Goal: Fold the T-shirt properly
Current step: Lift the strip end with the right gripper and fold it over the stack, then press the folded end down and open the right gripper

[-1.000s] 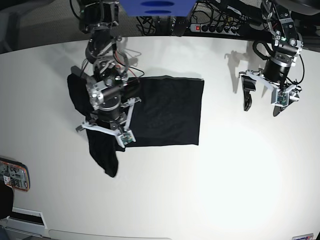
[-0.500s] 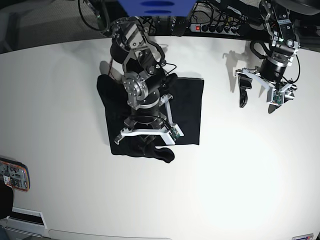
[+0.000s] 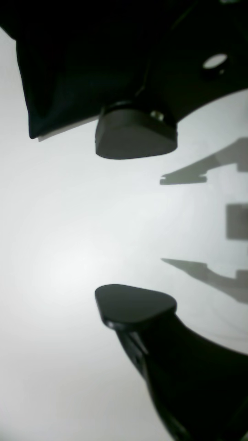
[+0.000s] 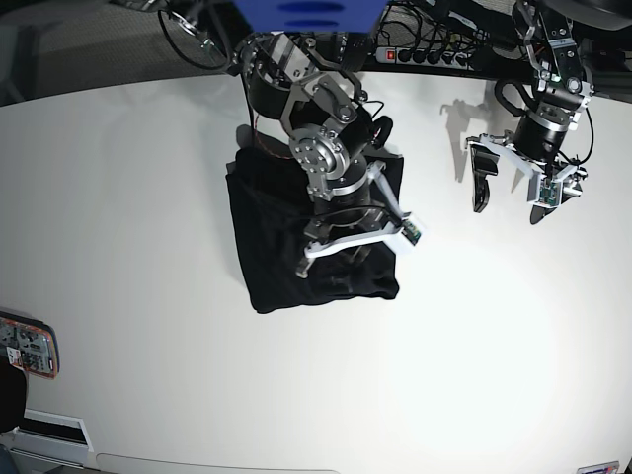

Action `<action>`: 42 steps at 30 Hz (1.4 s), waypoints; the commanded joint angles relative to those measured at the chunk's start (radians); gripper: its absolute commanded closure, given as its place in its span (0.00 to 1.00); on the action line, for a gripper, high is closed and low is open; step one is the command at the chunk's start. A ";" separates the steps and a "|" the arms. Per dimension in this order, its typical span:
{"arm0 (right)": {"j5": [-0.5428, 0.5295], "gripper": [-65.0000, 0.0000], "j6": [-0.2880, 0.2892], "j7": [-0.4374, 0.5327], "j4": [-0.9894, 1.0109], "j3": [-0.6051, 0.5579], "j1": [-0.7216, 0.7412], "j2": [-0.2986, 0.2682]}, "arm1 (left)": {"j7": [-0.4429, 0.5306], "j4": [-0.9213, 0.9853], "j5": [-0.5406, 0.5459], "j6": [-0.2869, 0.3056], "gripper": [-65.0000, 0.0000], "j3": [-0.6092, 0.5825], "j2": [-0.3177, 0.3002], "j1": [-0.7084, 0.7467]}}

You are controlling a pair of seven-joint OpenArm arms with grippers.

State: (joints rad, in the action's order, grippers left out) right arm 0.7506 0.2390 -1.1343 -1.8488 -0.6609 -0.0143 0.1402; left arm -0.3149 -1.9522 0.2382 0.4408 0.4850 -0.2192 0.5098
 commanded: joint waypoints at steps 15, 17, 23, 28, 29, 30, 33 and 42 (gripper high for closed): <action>-0.168 1.00 -0.287 0.303 0.372 0.002 0.055 0.011 | 0.027 -0.023 0.013 -0.003 0.16 0.085 -0.010 0.022; -0.187 1.00 -0.287 0.300 0.389 0.002 0.081 0.011 | 0.027 -0.023 0.013 -0.003 0.16 0.083 -0.010 0.023; -0.205 1.00 -0.287 0.299 0.354 0.026 0.124 0.011 | 0.027 -0.023 0.013 -0.003 0.16 0.082 -0.010 0.025; -0.205 1.00 -0.287 0.299 0.361 0.033 0.136 0.011 | 0.027 -0.023 0.013 -0.003 0.16 0.083 -0.010 0.025; -0.205 1.00 -0.287 0.299 0.360 0.033 0.136 0.011 | 0.027 -0.023 0.013 -0.003 0.16 0.083 -0.010 0.025; -0.205 1.00 -0.287 0.299 0.354 0.031 0.136 0.012 | 0.027 -0.023 0.013 -0.003 0.16 0.082 -0.010 0.025; -0.205 0.95 -0.287 0.299 0.349 0.030 0.152 0.012 | 0.027 -0.023 0.013 -0.003 0.16 0.080 -0.010 0.025; -0.205 0.77 -0.287 0.300 0.450 -0.030 0.155 0.012 | 0.027 -0.023 0.013 -0.003 0.16 0.080 -0.009 0.025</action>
State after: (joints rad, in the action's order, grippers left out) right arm 0.5343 -0.0418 -0.8543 -1.3811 -0.6914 0.1215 0.1345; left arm -0.3145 -1.9549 0.2382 0.4408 0.5629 -0.2184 0.5350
